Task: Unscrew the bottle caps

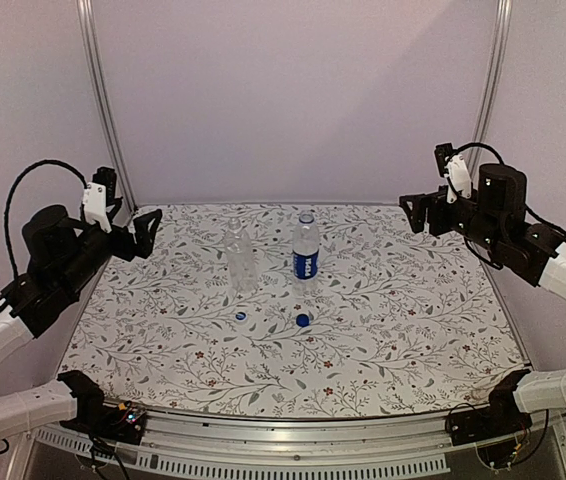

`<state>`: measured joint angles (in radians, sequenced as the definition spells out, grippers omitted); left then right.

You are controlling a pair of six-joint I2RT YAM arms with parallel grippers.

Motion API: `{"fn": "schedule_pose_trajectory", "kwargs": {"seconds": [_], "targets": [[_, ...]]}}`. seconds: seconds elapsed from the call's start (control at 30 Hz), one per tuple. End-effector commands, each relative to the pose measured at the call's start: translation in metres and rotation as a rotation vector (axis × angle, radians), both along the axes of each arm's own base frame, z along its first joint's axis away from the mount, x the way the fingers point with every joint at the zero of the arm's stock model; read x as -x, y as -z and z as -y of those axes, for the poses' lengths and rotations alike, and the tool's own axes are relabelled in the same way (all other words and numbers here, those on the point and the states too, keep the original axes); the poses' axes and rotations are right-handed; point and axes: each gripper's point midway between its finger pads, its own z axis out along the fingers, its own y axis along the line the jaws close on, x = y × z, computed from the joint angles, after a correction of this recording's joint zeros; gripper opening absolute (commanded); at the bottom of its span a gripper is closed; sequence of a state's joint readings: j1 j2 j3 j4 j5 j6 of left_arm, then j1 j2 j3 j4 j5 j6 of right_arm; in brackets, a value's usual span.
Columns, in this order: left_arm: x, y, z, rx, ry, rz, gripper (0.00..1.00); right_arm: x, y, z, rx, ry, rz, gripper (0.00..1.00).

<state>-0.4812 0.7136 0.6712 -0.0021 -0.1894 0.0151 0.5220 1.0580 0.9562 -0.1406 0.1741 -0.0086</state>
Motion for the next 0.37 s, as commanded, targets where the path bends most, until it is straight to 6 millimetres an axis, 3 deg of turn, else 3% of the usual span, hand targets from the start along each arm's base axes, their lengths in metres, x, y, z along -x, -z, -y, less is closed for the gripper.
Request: {"fn": "schedule_pose_trajectory", "kwargs": {"seconds": [0.0, 0.33], "targets": [[-0.0007, 0.0, -0.0021, -0.004, -0.001, 0.015, 1.0, -0.0032, -0.005, 0.0026, -0.003, 0.015, 0.02, 0.99], [-0.0006, 0.0003, -0.0007, -0.009, 0.006, 0.016, 1.0, -0.0045, -0.0045, 0.0034, 0.004, 0.023, 0.011, 0.99]]}}
